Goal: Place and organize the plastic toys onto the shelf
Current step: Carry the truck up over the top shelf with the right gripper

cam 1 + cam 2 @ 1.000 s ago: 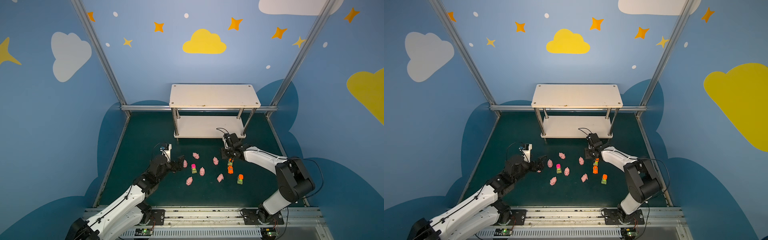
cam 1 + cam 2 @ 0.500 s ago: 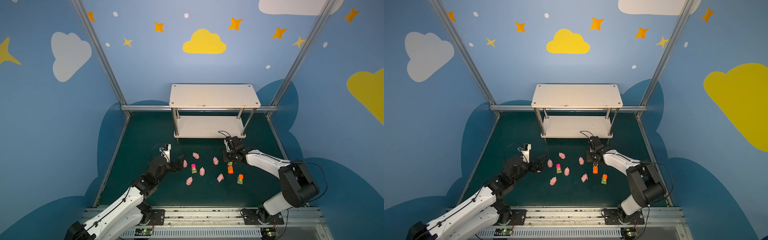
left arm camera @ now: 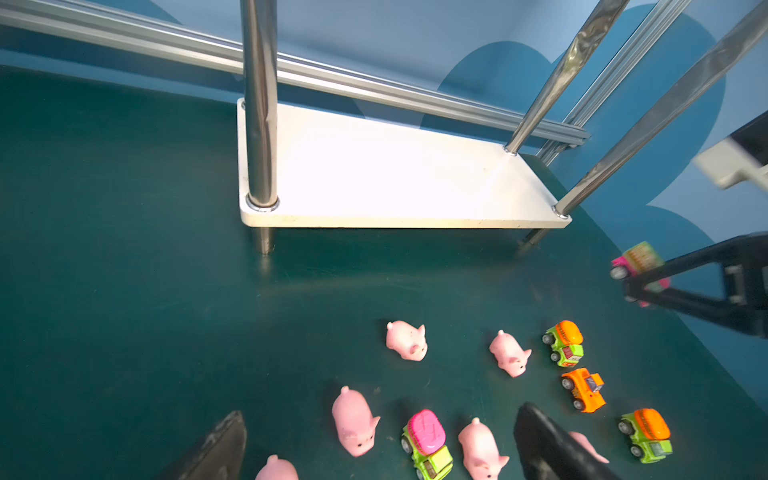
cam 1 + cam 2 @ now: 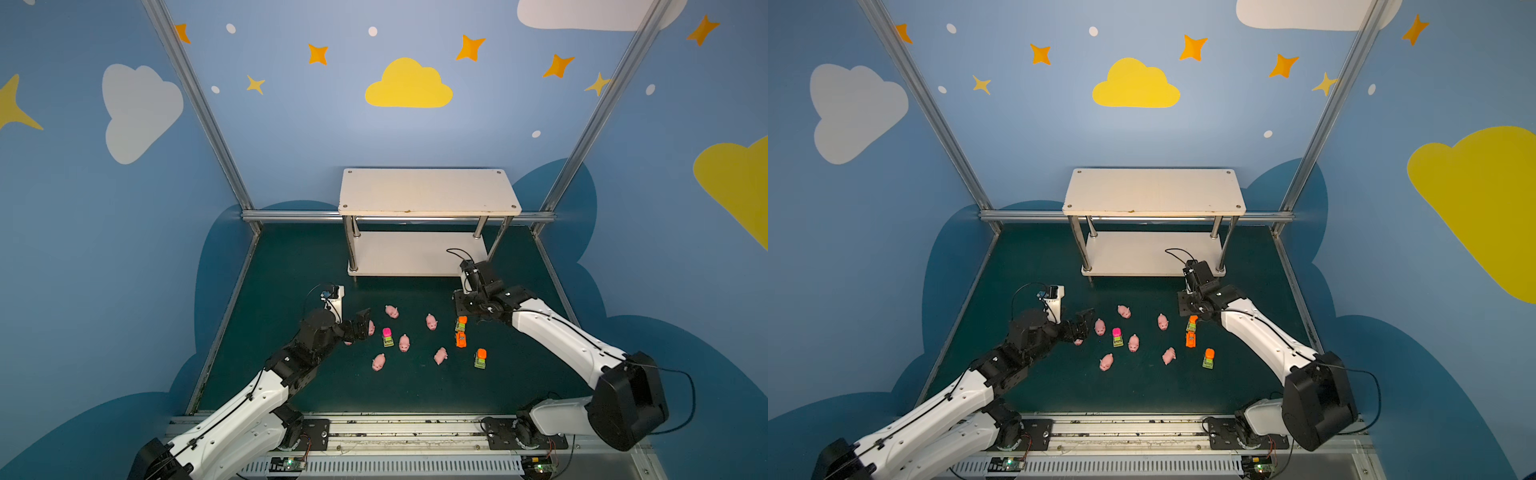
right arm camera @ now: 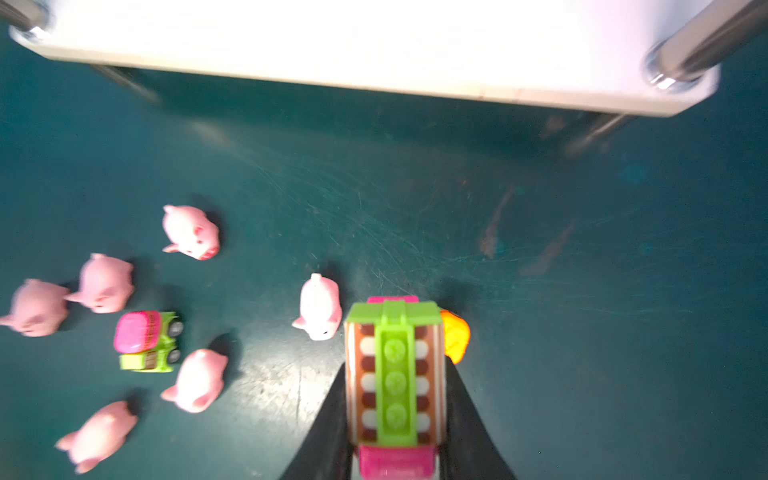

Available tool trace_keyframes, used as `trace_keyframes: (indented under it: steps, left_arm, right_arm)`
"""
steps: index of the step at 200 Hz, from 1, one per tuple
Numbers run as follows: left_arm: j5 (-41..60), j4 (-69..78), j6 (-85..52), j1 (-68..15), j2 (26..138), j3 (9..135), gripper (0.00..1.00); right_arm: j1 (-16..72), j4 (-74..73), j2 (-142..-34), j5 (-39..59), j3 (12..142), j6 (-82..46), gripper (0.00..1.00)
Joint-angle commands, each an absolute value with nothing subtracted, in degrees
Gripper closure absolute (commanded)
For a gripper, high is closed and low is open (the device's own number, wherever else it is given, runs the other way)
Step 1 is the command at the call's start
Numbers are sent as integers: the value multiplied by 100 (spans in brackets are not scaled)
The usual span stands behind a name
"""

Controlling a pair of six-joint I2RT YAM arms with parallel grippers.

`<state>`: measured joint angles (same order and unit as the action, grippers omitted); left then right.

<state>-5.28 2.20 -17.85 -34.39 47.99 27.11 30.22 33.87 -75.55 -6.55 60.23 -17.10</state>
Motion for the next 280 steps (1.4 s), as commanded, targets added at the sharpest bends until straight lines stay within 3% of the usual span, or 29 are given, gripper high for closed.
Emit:
trace_keyframes:
  steps: [1, 62, 144, 228, 280]
  left_arm:
    - [-510, 78, -1784, -3520, 4988, 3138, 0]
    - [-745, -293, -1294, -4289, 6029, 4407, 0]
    - [-602, -1809, -526, -4844, 7395, 6780, 0]
    - [-990, -1414, -111, -4860, 7543, 6785, 0]
    - [-1099, -1440, 110, -4850, 7672, 6938, 0]
  right_arm:
    - [3061, 4309, -7201, -841, 6563, -1558, 74]
    - [2999, 5073, -7000, -927, 8274, -1275, 72]
    - [2177, 5786, -8717, -456, 11446, -837, 71]
    - [1537, 6463, -10856, -32, 14116, -424, 71]
    - [1268, 6456, -11306, 111, 14638, -371, 69]
